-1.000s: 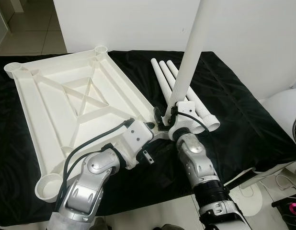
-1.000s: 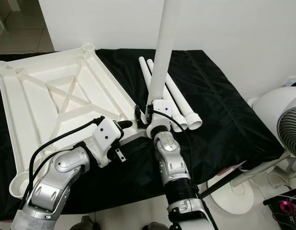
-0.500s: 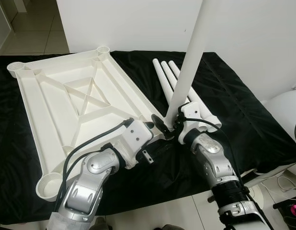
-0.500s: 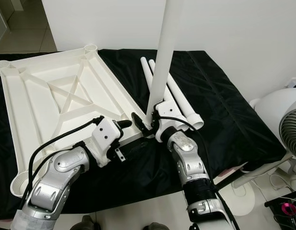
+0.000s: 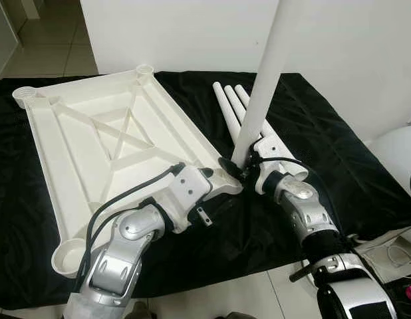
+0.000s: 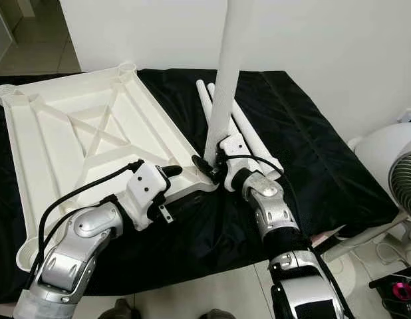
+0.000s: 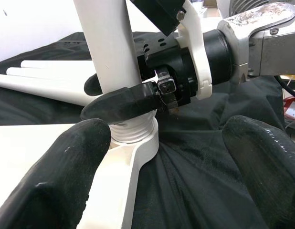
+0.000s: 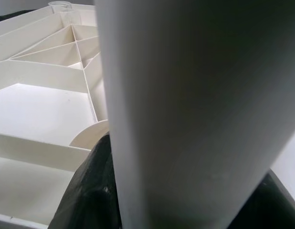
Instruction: Building children table
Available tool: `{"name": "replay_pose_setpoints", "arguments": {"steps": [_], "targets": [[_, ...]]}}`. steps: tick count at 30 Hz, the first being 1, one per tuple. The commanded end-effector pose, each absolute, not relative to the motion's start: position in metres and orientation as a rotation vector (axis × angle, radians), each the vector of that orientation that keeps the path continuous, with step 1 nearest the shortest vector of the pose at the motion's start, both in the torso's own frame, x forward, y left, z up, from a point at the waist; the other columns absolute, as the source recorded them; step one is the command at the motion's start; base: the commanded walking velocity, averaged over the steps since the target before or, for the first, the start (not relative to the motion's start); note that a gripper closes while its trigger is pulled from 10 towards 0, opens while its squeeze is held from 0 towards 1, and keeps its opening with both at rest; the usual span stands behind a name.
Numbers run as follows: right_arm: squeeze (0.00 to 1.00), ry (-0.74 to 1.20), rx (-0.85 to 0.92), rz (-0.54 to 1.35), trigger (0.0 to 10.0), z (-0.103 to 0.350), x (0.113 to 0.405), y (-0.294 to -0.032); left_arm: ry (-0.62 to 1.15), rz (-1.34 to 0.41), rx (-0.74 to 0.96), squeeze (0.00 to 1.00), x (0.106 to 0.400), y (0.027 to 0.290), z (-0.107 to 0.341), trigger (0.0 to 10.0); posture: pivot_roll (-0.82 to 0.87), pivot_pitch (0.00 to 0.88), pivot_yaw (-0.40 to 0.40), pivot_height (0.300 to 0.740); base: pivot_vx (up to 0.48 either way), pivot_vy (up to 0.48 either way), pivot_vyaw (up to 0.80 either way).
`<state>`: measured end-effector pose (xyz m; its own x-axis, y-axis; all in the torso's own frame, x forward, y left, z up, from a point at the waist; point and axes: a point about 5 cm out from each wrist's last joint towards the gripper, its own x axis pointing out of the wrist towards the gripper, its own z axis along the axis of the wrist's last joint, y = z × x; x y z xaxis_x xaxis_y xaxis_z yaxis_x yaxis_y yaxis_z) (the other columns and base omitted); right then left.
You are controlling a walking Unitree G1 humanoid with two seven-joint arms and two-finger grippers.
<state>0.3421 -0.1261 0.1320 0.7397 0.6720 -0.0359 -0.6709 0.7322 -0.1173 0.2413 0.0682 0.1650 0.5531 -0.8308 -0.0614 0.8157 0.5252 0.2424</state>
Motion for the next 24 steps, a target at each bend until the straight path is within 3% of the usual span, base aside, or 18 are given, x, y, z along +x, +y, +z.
{"name": "replay_pose_setpoints", "arguments": {"steps": [1,8,9,17,24], "targets": [[0.00,0.033,-0.145,0.752,0.0,0.124,0.342,-0.129,-0.068,-0.911,0.261,0.00,0.246,0.070,0.165,10.0,0.01,0.000,-0.038,0.740,0.000,0.000,0.00],[0.00,0.043,-0.121,0.755,0.0,0.121,0.341,-0.129,-0.067,-0.910,0.260,0.00,0.246,0.071,0.165,10.0,0.01,0.000,-0.032,0.740,0.000,0.000,0.00],[0.00,0.047,-0.110,0.738,10.0,0.119,0.340,-0.127,-0.067,-0.911,0.258,0.00,0.245,0.071,0.166,10.0,0.01,0.000,-0.034,0.740,0.000,0.000,0.00],[0.00,0.042,-0.020,0.600,10.0,0.116,0.332,-0.108,-0.064,-0.913,0.248,0.00,0.245,0.069,0.165,10.0,0.00,0.000,-0.036,0.740,0.000,0.000,0.00],[0.00,0.055,0.101,0.293,10.0,0.121,0.333,-0.095,-0.061,-0.916,0.242,0.00,0.245,0.068,0.164,10.0,-0.01,0.002,-0.036,0.740,0.000,0.000,0.00]]}}
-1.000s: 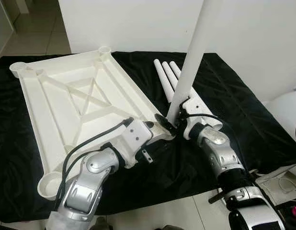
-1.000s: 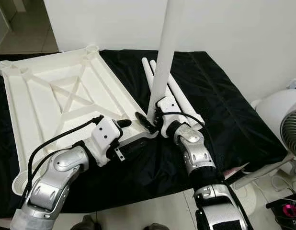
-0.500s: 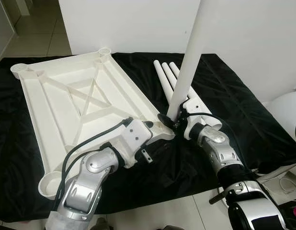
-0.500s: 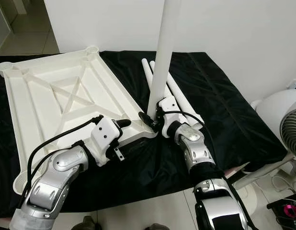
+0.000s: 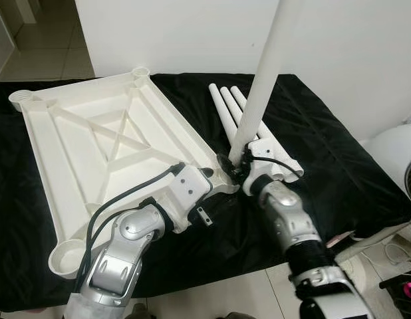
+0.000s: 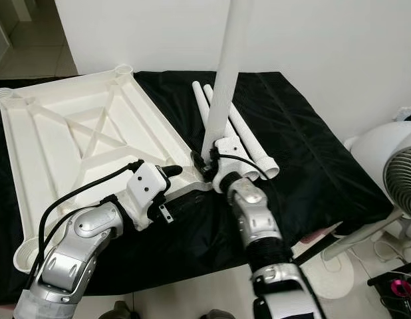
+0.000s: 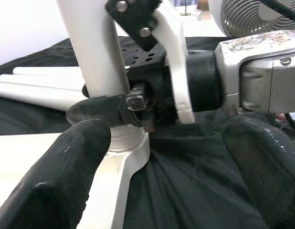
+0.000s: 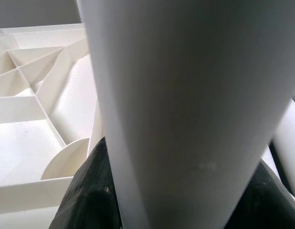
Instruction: Building children table
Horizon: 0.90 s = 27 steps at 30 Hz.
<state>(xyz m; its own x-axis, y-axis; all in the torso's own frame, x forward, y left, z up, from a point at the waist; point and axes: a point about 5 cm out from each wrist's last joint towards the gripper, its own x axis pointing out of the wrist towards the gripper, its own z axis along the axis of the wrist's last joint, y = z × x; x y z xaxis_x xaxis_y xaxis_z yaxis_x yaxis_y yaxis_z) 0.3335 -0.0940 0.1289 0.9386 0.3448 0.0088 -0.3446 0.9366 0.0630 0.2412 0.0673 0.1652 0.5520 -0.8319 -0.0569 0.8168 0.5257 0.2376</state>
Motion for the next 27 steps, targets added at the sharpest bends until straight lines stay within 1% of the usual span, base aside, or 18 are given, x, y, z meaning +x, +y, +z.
{"name": "replay_pose_setpoints", "arguments": {"steps": [1,2,5,6,7,9,10,11,12,17,21,25,26,27], "targets": [[0.00,0.053,0.114,0.248,10.0,0.121,0.332,-0.094,-0.061,-0.917,0.241,0.00,0.244,0.068,0.164,10.0,-0.01,0.002,-0.036,0.740,0.000,0.000,0.00],[0.00,0.045,0.128,0.173,10.0,0.123,0.331,-0.090,-0.061,-0.919,0.241,0.00,0.244,0.067,0.164,10.0,-0.02,0.003,-0.038,0.740,0.000,0.000,0.00],[0.00,0.036,0.129,0.125,10.0,0.124,0.331,-0.088,-0.061,-0.920,0.241,0.00,0.244,0.067,0.164,10.0,-0.02,0.003,-0.038,0.740,0.000,0.000,0.00],[0.00,0.036,0.129,0.125,10.0,0.124,0.331,-0.088,-0.061,-0.920,0.241,0.00,0.244,0.067,0.164,10.0,-0.02,0.003,-0.038,0.740,0.000,0.000,0.00],[0.00,0.024,0.158,0.129,10.0,0.126,0.330,-0.080,-0.064,-0.919,0.238,0.00,0.245,0.066,0.164,10.0,-0.02,0.001,-0.039,0.740,0.000,0.000,0.00],[0.00,0.004,0.204,0.205,10.0,0.133,0.327,-0.066,-0.067,-0.916,0.231,0.00,0.245,0.065,0.165,10.0,-0.02,0.000,-0.037,0.740,0.000,0.000,0.00],[0.19,-0.018,0.220,0.236,10.0,0.137,0.326,-0.064,-0.067,-0.916,0.229,0.00,0.245,0.065,0.165,10.0,-0.02,0.000,-0.037,0.740,0.000,0.000,0.00],[0.19,-0.031,0.213,0.243,10.0,0.139,0.326,-0.065,-0.066,-0.916,0.229,0.00,0.245,0.065,0.165,10.0,-0.02,0.000,-0.037,0.740,0.000,0.000,0.00],[1.00,-0.039,0.219,0.238,10.0,0.140,0.326,-0.067,-0.065,-0.918,0.231,0.00,0.245,0.065,0.164,10.0,-0.02,0.000,-0.039,0.740,0.000,0.000,0.00],[1.00,-0.073,0.214,0.237,10.0,0.144,0.324,-0.071,-0.067,-0.916,0.235,0.00,0.245,0.066,0.165,10.0,-0.02,0.001,-0.038,0.740,0.000,0.000,0.00],[1.00,-0.109,0.180,0.209,10.0,0.147,0.321,-0.080,-0.086,-0.891,0.264,0.00,0.251,0.072,0.167,10.0,-0.02,0.006,-0.039,0.740,0.000,0.000,0.00],[1.00,-0.163,0.133,0.233,10.0,0.146,0.308,-0.090,-0.107,-0.888,0.300,0.00,0.253,0.080,0.169,10.0,-0.02,0.010,-0.034,0.740,0.000,0.000,0.00],[0.00,-0.179,0.141,0.247,10.0,0.146,0.303,-0.093,-0.105,-0.894,0.299,0.00,0.252,0.081,0.168,10.0,-0.02,0.010,-0.032,0.740,0.000,0.000,0.00],[0.00,-0.179,0.141,0.247,10.0,0.146,0.303,-0.093,-0.105,-0.894,0.299,0.00,0.252,0.081,0.168,10.0,-0.02,0.010,-0.032,0.740,0.000,0.000,0.00]]}}
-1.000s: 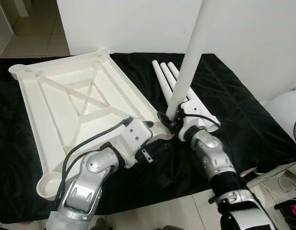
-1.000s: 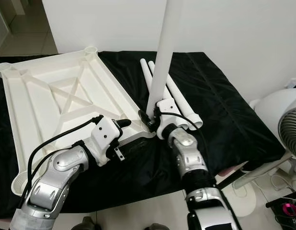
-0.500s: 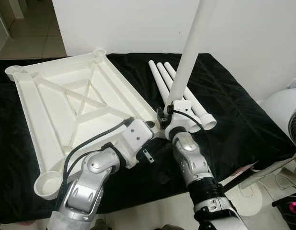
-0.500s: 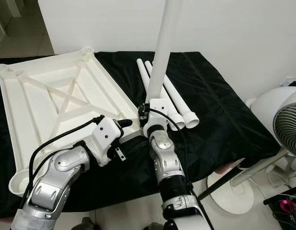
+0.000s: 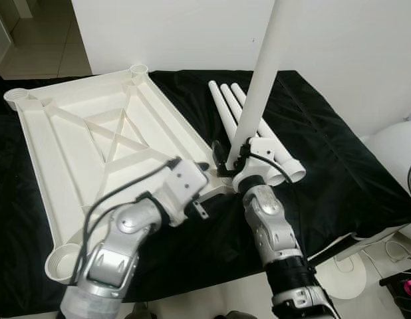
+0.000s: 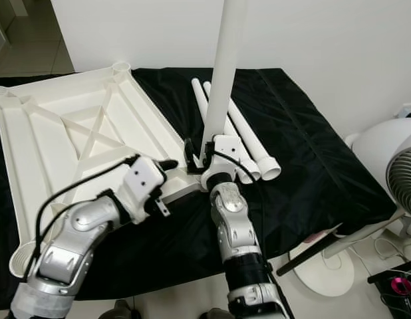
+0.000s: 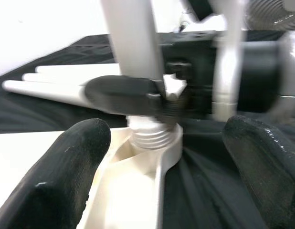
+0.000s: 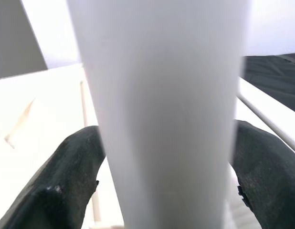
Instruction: Building children table
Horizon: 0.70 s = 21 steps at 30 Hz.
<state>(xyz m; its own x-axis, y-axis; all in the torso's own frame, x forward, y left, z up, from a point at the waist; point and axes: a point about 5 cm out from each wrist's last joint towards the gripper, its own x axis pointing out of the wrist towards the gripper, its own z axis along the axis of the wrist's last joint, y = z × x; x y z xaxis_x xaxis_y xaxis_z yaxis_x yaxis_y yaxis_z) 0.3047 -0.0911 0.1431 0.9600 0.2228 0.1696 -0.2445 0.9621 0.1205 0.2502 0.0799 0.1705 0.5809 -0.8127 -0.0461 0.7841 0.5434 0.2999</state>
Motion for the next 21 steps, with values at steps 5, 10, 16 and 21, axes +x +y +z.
{"name": "replay_pose_setpoints", "arguments": {"steps": [5,10,16,21], "targets": [[0.00,-0.205,0.140,0.261,10.0,0.142,0.286,-0.105,-0.089,-0.921,0.290,0.00,0.244,0.083,0.165,10.0,-0.02,0.011,-0.024,0.740,0.000,0.000,0.00],[0.00,-0.214,0.157,0.263,10.0,0.135,0.265,-0.118,-0.016,-0.859,0.263,0.00,0.251,0.086,0.160,10.0,-0.03,0.010,-0.014,0.740,0.000,0.000,0.00],[0.00,-0.196,0.120,0.233,10.0,0.128,0.253,-0.132,0.089,-0.656,0.359,0.00,0.276,0.099,0.149,10.0,-0.04,0.007,0.001,0.740,0.000,0.000,0.00],[0.00,-0.194,0.114,0.211,10.0,0.127,0.249,-0.139,0.138,-0.496,0.392,0.00,0.291,0.111,0.144,10.0,-0.05,0.005,0.011,0.740,0.000,0.000,0.00]]}}
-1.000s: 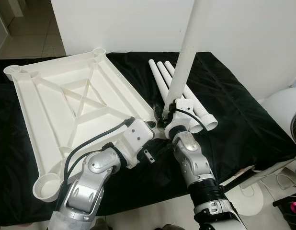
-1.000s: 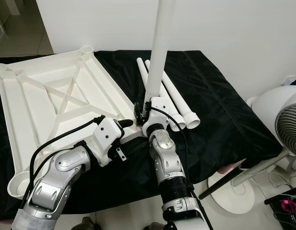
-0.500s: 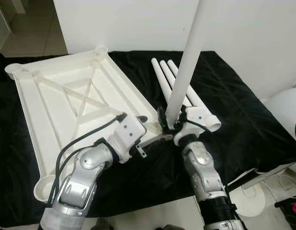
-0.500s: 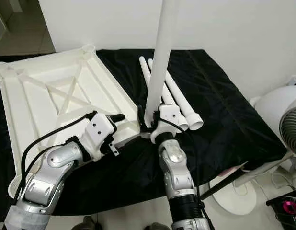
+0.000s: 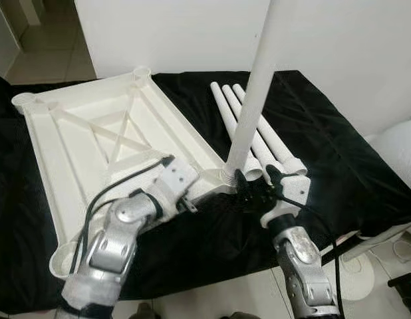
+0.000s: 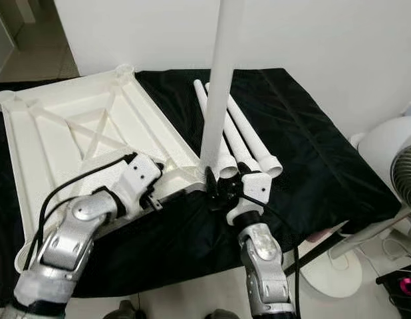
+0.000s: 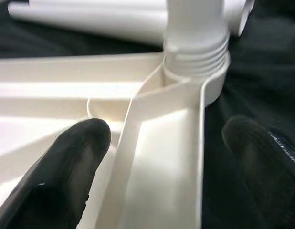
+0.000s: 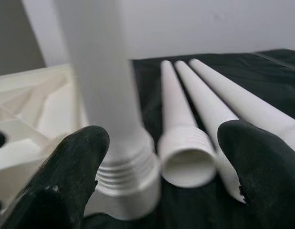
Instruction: Building children table
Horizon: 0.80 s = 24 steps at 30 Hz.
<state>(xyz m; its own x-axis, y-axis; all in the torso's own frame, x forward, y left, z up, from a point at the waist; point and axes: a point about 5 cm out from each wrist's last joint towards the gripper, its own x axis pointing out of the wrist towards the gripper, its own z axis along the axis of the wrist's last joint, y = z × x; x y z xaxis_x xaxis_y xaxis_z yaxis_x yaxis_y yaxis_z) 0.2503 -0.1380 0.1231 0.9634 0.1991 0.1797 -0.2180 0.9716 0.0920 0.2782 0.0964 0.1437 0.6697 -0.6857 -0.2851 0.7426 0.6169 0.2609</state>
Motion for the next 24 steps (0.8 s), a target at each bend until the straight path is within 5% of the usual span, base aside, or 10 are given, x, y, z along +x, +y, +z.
{"name": "replay_pose_setpoints", "arguments": {"steps": [1,8,24], "targets": [[0.00,-0.194,0.114,0.211,10.0,0.127,0.249,-0.139,0.138,-0.496,0.392,0.00,0.291,0.111,0.144,10.0,-0.05,0.005,0.011,0.740,0.000,0.000,0.00],[0.00,-0.177,0.095,0.192,10.0,0.122,0.239,-0.145,0.237,-0.256,0.430,0.00,0.309,0.134,0.141,10.0,-0.07,0.012,0.016,0.740,0.000,0.000,0.00],[0.00,-0.153,0.073,0.170,10.0,0.117,0.233,-0.148,0.392,-0.038,0.483,0.00,0.322,0.154,0.133,10.0,-0.08,0.045,0.010,0.740,0.000,0.000,0.00]]}}
